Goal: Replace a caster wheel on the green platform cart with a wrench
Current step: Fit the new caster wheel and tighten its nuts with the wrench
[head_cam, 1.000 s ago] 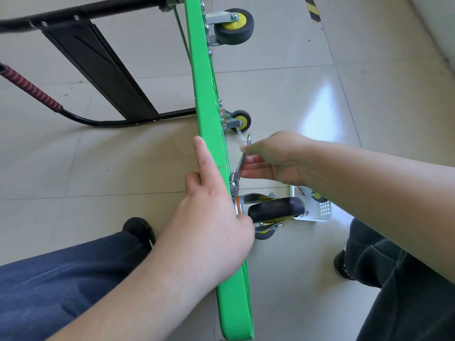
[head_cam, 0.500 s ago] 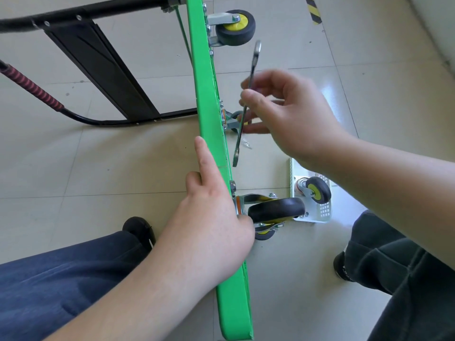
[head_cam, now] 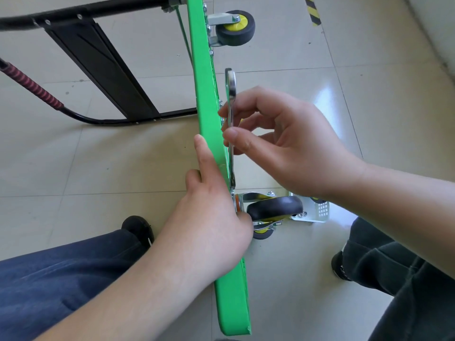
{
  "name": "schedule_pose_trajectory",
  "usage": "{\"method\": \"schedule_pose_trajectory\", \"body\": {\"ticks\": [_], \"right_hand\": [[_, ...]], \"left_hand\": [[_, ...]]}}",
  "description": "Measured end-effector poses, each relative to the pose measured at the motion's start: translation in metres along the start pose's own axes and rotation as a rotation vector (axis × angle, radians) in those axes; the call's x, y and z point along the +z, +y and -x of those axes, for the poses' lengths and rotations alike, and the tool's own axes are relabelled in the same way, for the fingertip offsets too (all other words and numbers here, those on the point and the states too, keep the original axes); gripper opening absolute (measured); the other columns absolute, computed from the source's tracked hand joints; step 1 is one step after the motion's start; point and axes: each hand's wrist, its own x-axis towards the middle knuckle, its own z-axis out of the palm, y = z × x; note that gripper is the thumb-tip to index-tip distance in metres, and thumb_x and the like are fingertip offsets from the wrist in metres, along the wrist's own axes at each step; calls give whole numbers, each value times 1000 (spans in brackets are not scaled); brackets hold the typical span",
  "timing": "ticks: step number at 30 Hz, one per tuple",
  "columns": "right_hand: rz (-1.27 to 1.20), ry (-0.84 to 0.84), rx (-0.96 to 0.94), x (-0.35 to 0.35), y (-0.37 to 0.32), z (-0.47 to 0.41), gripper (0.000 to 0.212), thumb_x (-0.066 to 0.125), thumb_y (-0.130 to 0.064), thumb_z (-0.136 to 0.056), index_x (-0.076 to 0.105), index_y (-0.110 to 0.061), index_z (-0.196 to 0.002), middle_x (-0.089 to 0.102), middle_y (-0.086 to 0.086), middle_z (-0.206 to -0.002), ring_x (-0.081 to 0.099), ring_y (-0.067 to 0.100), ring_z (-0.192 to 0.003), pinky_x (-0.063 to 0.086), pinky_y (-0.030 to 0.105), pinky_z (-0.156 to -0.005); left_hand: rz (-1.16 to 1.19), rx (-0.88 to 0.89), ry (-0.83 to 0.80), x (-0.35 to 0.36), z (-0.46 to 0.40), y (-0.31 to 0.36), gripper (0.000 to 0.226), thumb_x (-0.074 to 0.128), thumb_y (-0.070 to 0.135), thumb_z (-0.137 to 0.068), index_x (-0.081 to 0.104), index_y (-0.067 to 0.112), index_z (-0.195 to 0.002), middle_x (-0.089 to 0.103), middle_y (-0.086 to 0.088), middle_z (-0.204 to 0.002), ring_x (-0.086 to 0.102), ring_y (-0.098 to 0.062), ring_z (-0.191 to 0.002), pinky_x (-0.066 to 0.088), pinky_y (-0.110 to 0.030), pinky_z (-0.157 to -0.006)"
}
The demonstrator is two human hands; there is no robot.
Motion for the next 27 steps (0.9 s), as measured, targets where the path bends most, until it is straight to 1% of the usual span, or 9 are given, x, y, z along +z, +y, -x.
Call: {"method": "schedule_pose_trajectory", "body": {"ticks": [4,7,10,13,16,19,22,24,27], "right_hand": [[58,-23,-65,-1,-3,5,14,69,-18,-96,62,-18,-108,66,-4,-97,68,19,-90,62,40,-72],[106,-79,-124,0,-2,12,16,71,-14,-95,63,-7,-107,68,8,-100,68,19,-93,62,34,-75],[113,-88,-131,2,1,17,18,71,-13,-95,64,-3,-108,67,9,-99,68,19,-94,62,32,-76],[97,-64,-101,3,3,15,17,70,-16,-95,64,-9,-109,68,7,-100,69,20,-96,62,36,-76],[78,-49,-69,5,4,11,14,69,-21,-96,63,-20,-108,68,-2,-98,69,18,-95,62,39,-73],[19,-10,2,7,9,4,10,68,-17,-97,61,-20,-105,64,-11,-92,70,18,-87,63,44,-71],[-74,49,152,7,18,-7,13,66,-14,-99,66,-6,-109,69,4,-93,74,23,-83,64,41,-73],[-151,77,291,7,24,-15,15,65,-13,-100,66,-3,-111,68,14,-93,74,20,-78,65,37,-73],[-258,123,499,9,36,-24,16,65,-14,-100,67,0,-107,63,13,-89,70,17,-71,65,41,-72]], "left_hand": [[-9,2,-13,0,1,0,120,62,31,-92,-46,40,-145,26,7,-147,66,-23,-81,56,-41,-63],[-11,-18,-20,0,1,1,117,60,25,-90,-39,44,-150,32,2,-129,62,-19,-67,43,-33,-49],[5,-16,-14,-1,1,1,114,59,23,-89,-33,42,-152,29,5,-120,60,-18,-64,40,-32,-48],[6,-12,-14,-1,2,1,119,59,23,-89,-44,41,-148,31,1,-133,60,-19,-68,40,-32,-50],[3,-23,-15,-1,1,1,120,59,23,-89,-45,39,-147,29,2,-145,61,-21,-72,41,-33,-52],[-20,-36,-15,-1,1,1,120,60,27,-91,-44,36,-149,25,5,-152,63,-24,-80,43,-34,-57],[-43,-37,-21,-1,2,2,120,61,29,-91,-44,33,-149,25,4,-154,64,-27,-91,47,-36,-68],[-48,-37,-25,-1,2,3,121,61,29,-91,-45,34,-148,25,3,-154,64,-28,-95,48,-37,-71],[-49,-41,-25,-2,2,3,120,61,29,-92,-46,34,-147,24,4,-156,63,-27,-92,45,-36,-69]]}}
